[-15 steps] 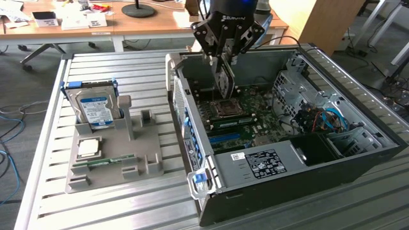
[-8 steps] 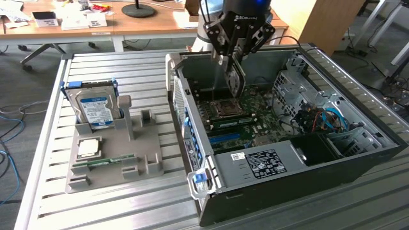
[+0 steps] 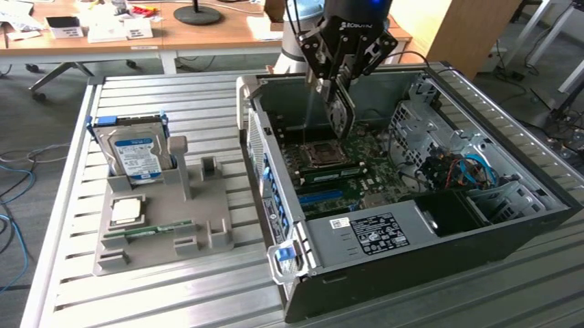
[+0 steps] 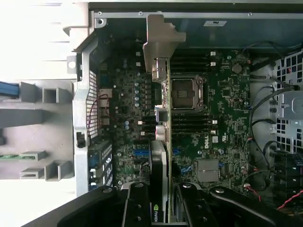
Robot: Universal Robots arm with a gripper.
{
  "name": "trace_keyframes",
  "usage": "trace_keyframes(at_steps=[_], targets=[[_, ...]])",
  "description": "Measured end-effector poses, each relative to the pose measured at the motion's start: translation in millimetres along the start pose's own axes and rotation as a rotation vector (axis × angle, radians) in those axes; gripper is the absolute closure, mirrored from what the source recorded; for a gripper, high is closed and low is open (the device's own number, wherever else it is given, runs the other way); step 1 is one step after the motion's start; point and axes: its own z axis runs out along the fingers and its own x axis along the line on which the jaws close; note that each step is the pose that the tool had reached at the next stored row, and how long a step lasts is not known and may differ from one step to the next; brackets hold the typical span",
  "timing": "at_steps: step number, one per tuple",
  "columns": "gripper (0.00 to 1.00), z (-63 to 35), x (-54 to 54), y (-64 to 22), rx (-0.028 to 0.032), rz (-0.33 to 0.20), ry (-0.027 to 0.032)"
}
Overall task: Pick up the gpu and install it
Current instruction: 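Pick up the gpu and move the gpu toward the slot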
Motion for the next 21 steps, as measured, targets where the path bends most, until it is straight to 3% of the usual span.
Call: trace_keyframes(at_steps=[21], targets=[[0.73, 1.8, -61.4, 2.4, 0.0, 0.0, 0.0]])
